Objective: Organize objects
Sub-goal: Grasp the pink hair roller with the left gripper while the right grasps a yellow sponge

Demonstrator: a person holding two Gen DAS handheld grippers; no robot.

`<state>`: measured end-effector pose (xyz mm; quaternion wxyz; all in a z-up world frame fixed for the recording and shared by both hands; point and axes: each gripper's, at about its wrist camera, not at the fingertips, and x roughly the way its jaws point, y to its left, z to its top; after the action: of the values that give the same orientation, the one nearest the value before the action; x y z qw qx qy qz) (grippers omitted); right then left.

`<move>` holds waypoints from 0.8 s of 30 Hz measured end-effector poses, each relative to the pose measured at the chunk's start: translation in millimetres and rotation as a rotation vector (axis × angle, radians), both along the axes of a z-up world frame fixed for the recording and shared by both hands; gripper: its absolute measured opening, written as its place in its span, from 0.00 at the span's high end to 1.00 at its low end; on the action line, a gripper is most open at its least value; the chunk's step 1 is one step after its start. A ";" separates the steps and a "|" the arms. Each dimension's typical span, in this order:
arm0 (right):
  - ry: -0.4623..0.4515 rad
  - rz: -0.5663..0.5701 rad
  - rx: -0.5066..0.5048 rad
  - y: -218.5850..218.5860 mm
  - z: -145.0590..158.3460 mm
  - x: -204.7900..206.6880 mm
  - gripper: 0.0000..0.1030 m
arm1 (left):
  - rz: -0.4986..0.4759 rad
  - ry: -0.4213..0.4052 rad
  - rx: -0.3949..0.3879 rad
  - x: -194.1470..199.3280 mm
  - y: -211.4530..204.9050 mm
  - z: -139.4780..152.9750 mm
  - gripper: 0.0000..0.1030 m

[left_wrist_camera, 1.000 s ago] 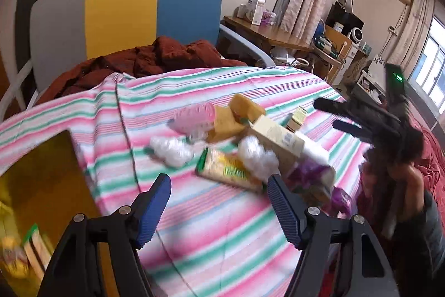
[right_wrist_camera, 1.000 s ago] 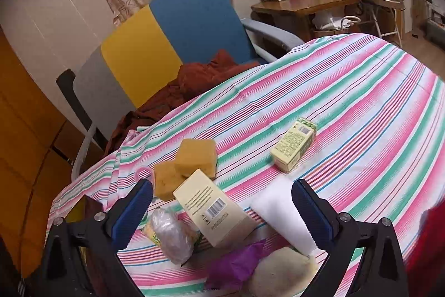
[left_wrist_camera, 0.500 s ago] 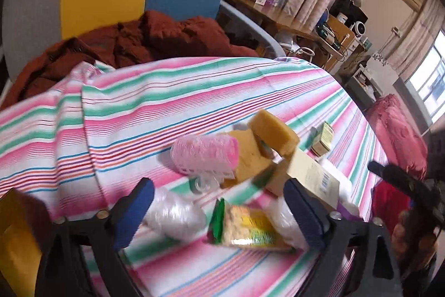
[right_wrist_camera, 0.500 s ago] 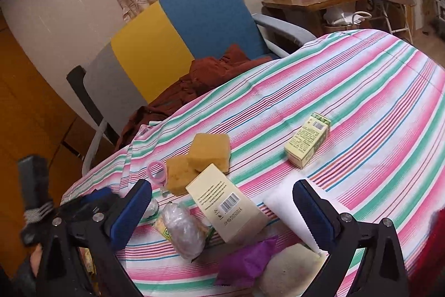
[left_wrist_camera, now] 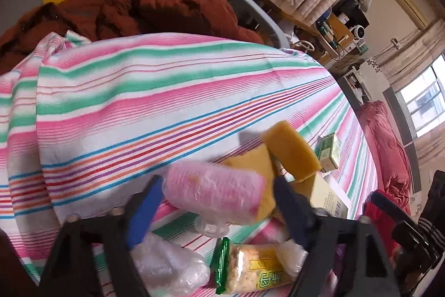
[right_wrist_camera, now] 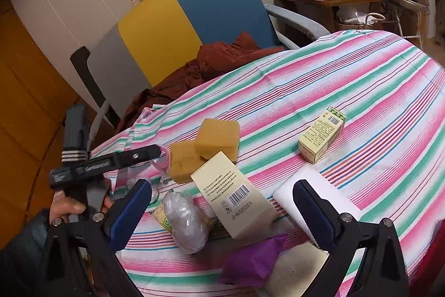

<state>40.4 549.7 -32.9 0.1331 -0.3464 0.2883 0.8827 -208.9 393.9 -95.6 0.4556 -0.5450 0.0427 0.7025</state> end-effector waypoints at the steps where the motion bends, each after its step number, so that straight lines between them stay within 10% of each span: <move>1: -0.003 0.000 0.001 0.0 -0.3 -0.2 0.01 | -0.010 0.002 0.005 1.3 -0.5 -0.3 0.28; 15: 0.021 -0.006 -0.015 1.7 1.4 2.4 0.01 | -0.005 0.082 0.191 62.5 -55.4 65.3 0.29; 24: 0.241 0.247 -0.359 -2.2 0.7 -1.1 0.00 | -0.002 0.100 0.287 123.8 -88.8 88.8 0.29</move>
<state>39.3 547.5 -32.1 -0.0750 -0.2891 0.4097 0.8619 -85.1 305.0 -6.9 0.5270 -0.4386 -0.0353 0.7271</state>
